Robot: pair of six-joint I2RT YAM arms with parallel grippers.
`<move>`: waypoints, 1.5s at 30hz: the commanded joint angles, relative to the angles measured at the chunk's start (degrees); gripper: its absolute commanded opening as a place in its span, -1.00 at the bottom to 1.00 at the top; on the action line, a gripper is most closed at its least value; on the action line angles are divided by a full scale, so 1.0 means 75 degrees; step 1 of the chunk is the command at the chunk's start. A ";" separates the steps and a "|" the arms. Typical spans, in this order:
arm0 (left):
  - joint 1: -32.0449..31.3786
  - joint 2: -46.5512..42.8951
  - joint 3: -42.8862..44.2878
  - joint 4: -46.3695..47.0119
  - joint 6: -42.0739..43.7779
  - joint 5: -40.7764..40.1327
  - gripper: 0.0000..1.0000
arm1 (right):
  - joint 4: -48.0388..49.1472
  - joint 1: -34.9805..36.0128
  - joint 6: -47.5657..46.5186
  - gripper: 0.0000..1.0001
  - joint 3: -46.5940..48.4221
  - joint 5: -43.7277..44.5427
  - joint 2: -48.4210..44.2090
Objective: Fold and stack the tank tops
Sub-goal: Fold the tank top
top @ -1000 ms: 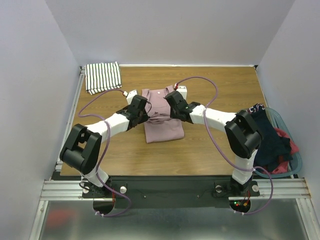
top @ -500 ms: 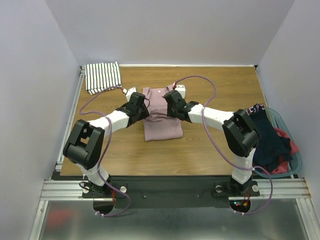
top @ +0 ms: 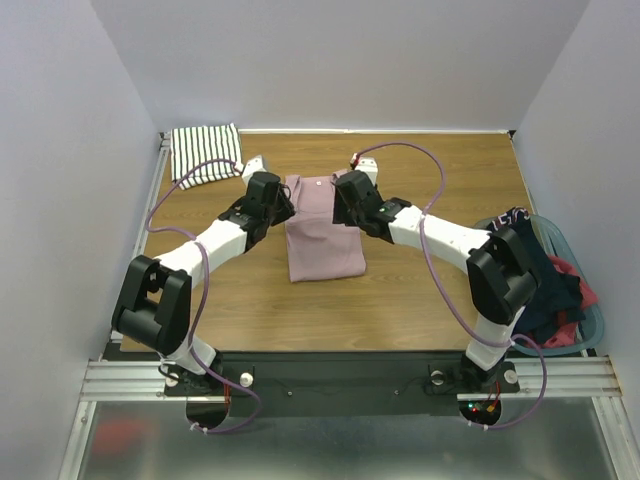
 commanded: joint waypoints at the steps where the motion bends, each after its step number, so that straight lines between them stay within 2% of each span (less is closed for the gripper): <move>1: -0.0011 -0.0256 -0.0206 -0.0054 -0.0209 0.0100 -0.31 | 0.0252 0.0062 0.0052 0.13 -0.0267 -0.0397 -0.0283; 2: -0.0034 -0.0256 -0.0312 -0.0008 -0.0326 0.0181 -0.57 | 0.0264 0.0074 0.0110 -0.01 -0.0278 -0.0374 -0.0144; 4: -0.0127 -0.0186 -0.0500 0.0167 -0.0467 0.0322 -0.75 | 0.0252 0.0063 0.0111 -0.04 -0.0151 -0.0303 0.0068; 5: -0.0163 -0.0070 -0.0629 0.0319 -0.0514 0.0404 -0.92 | 0.0252 0.0063 0.0064 -0.06 -0.0091 -0.0303 0.0254; 8: -0.0303 0.0304 -0.0595 0.0496 -0.0585 0.0592 -1.00 | 0.0264 0.0051 -0.0065 -0.07 0.0295 -0.0234 0.0781; 13: -0.0351 0.0950 -0.0209 0.0754 -0.0597 0.0827 -1.00 | 0.0252 -0.0147 -0.0159 -0.08 0.0834 -0.0174 0.1508; 18: -0.0316 0.1699 0.0458 0.0719 -0.0596 0.0570 -0.96 | 0.0240 -0.0581 -0.0078 -0.11 0.1116 -0.0326 0.1979; 22: -0.0176 0.2087 0.0834 0.0614 -0.0748 0.0429 -0.85 | 0.0252 -0.0699 -0.0018 -0.11 0.0906 -0.0409 0.1874; 32: 0.0001 0.2322 0.0753 0.0297 -0.0995 0.0100 -0.83 | 0.0252 -0.0734 0.0016 -0.09 0.0788 -0.0374 0.1335; 40: 0.0001 0.1655 0.0601 0.0356 -0.0843 0.0217 -0.83 | 0.0264 -0.0595 0.0064 -0.08 0.0531 -0.0901 0.0409; 45: -0.0104 0.0743 0.0414 0.0203 -0.0889 0.0276 -0.83 | 0.0427 -0.0278 0.0192 -0.24 0.0109 -0.1181 0.0174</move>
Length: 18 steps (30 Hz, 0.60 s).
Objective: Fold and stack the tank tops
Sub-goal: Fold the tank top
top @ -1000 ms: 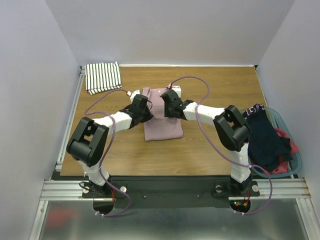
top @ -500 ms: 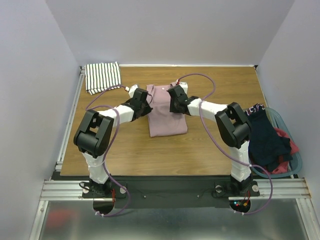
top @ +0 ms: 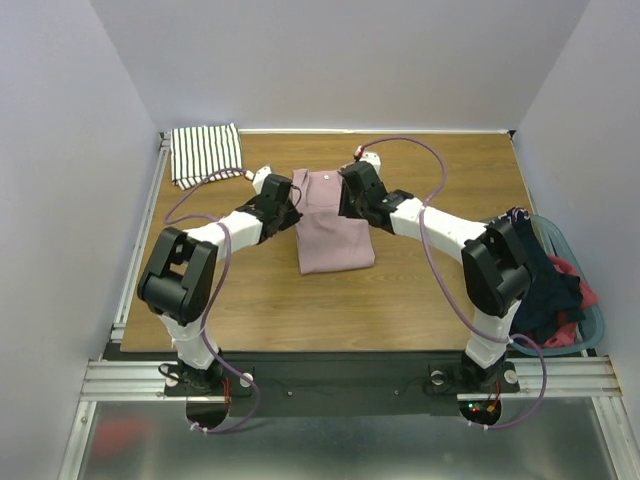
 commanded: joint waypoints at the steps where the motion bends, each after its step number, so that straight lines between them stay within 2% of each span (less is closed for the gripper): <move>1: -0.0151 -0.1334 -0.0236 0.0017 -0.0018 -0.0012 -0.83 | 0.0273 0.0320 0.0134 -0.24 -0.0241 -0.0415 -0.0170; 4: -0.0595 -0.1697 -0.0635 0.0099 -0.0263 0.0011 -0.86 | 0.0367 0.0344 0.0134 -0.25 -0.0044 -0.0626 0.0145; 7: -0.0947 -0.1828 -0.1277 0.0309 -0.0580 0.0069 -0.99 | 0.0367 0.0344 0.0146 -0.26 0.0226 -0.0802 0.0578; 12: -0.1580 -0.1490 -0.2053 0.0837 -0.1411 -0.0117 -1.00 | 0.0367 0.0344 0.0157 -0.26 0.0719 -0.0429 0.1248; 18: -0.1640 -0.0973 -0.2709 0.0931 -0.2080 -0.0199 -1.00 | 0.0321 0.0320 0.0344 -0.21 0.0895 -0.0088 0.1694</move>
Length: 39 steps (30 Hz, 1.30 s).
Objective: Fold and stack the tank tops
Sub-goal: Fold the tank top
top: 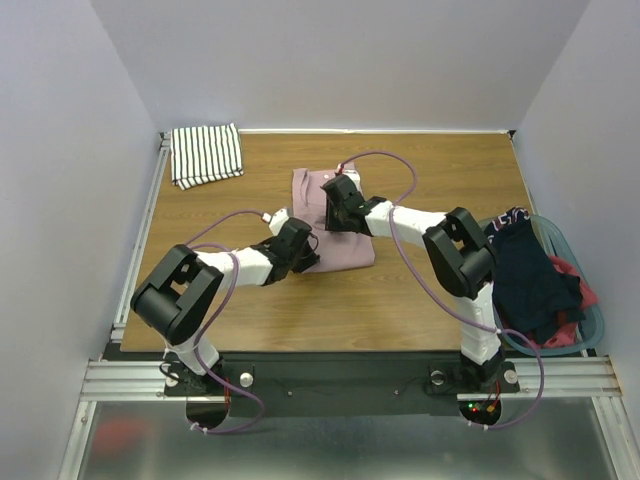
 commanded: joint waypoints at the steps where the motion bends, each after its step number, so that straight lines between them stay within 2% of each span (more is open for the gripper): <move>1: 0.0001 0.0182 -0.0419 -0.0013 -0.0559 -0.0305 -1.00 | 0.0224 -0.0032 0.0234 -0.19 0.0310 0.0393 0.0024; 2: 0.0001 0.0158 -0.0478 -0.0013 -0.0618 -0.0328 -1.00 | 0.0213 -0.0032 0.0258 -0.16 0.0310 0.0405 0.0024; 3: 0.0012 0.0135 -0.0525 -0.0013 -0.0642 -0.0363 -1.00 | 0.0189 -0.0044 0.0316 -0.03 0.0286 0.0440 0.0001; 5: -0.0011 0.0123 -0.0607 -0.0060 -0.0689 -0.0387 -1.00 | 0.0143 -0.0079 0.0352 0.10 0.0298 0.0475 0.0012; 9: -0.0023 0.0041 -0.0736 -0.0095 -0.0736 -0.0422 -1.00 | 0.0095 -0.0138 0.0375 0.22 0.0275 0.0498 -0.0210; 12: -0.0034 -0.0017 -0.0818 -0.0107 -0.0747 -0.0422 -1.00 | 0.0037 -0.0138 0.0107 0.22 0.0520 0.0533 -0.0257; 19: -0.0023 -0.0158 -0.0819 -0.0259 -0.0642 -0.0434 -1.00 | -0.0561 -0.0138 -0.0386 0.23 0.1329 0.0780 0.0457; 31: -0.0023 -0.0357 -0.0877 -0.0482 -0.0338 -0.0328 -1.00 | -0.0596 -0.0138 -0.0914 0.25 0.1224 0.1154 0.0868; 39: -0.0034 -0.1106 -0.1322 -0.0740 -0.0279 -0.0247 -1.00 | -0.0596 -0.0138 -0.0598 0.25 0.0347 0.1073 0.0212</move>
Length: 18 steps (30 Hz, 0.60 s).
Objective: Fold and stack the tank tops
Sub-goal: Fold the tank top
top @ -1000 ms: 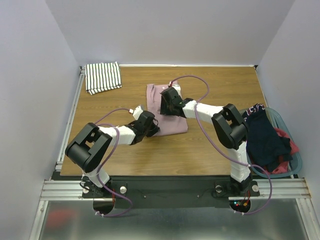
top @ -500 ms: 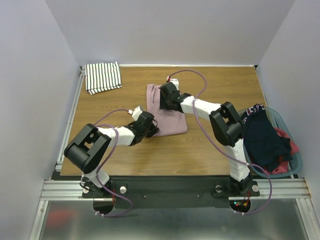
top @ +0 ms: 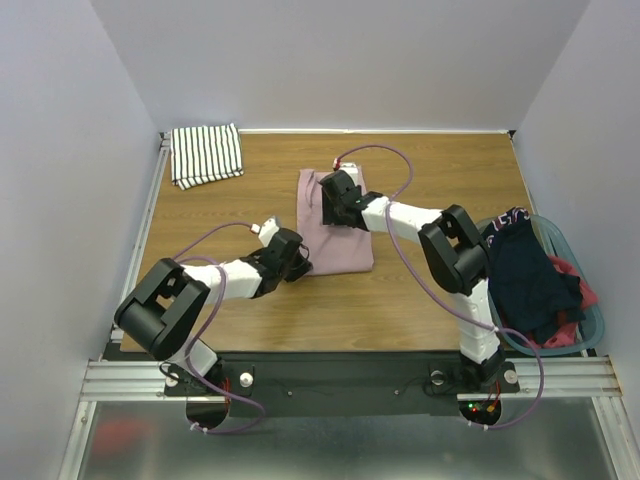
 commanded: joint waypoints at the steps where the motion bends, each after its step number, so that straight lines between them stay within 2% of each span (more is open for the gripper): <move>1: -0.0023 -0.0492 -0.0500 -0.1122 0.0351 -0.0069 -1.00 | -0.0337 -0.0039 0.0178 0.25 -0.0573 0.0178 -0.0452; 6: -0.0034 -0.0809 -0.0524 -0.1110 0.0573 0.0083 -1.00 | -0.0337 -0.0027 0.0225 0.28 -0.0726 -0.0021 -0.0710; 11: -0.0023 -0.1406 -0.0302 -0.1098 0.1030 0.0399 -0.97 | -0.0325 -0.0039 -0.0067 0.47 -0.0422 -0.0080 -0.1062; 15: -0.0034 -0.2133 -0.0044 -0.1507 0.1300 0.0144 -0.43 | -0.0337 -0.0027 -0.0279 0.60 -0.0304 0.0107 -0.1705; 18: -0.0034 -0.2822 0.0096 -0.2441 0.1195 -0.0604 -0.01 | -0.0372 -0.0027 -0.0175 0.62 -0.0735 0.0213 -0.2549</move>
